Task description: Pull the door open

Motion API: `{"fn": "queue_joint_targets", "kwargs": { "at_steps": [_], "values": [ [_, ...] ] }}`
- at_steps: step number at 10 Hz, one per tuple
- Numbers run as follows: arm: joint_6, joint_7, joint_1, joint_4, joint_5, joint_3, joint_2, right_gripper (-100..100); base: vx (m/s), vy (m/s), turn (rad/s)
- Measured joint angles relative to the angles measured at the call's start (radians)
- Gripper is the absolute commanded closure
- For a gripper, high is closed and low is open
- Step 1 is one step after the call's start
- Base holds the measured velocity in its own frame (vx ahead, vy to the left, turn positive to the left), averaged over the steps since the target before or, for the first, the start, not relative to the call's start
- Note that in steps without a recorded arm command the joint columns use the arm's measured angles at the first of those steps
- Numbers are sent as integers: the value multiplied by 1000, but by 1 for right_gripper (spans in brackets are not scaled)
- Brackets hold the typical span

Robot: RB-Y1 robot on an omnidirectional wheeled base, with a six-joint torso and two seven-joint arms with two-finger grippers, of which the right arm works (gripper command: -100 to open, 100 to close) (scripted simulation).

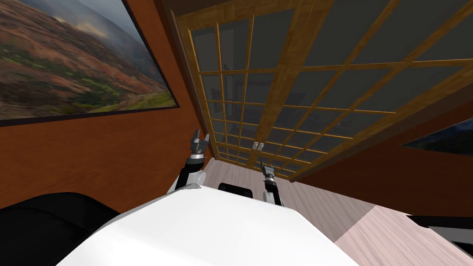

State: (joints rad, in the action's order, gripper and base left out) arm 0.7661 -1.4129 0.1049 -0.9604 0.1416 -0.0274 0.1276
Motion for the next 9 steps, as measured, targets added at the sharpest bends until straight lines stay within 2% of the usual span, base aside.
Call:
{"fn": "queue_joint_targets", "kwargs": {
  "at_steps": [7, 8, 9],
  "values": [
    [21, -123, -42, 114, 23, -5, 4, -100, 125, -19, 16],
    [21, -127, -44, 116, 23, -5, 4, -100, -83, 4, -8],
    [25, -128, -46, 139, 27, 3, 6, -100, -176, 11, -8]
  ]
}}
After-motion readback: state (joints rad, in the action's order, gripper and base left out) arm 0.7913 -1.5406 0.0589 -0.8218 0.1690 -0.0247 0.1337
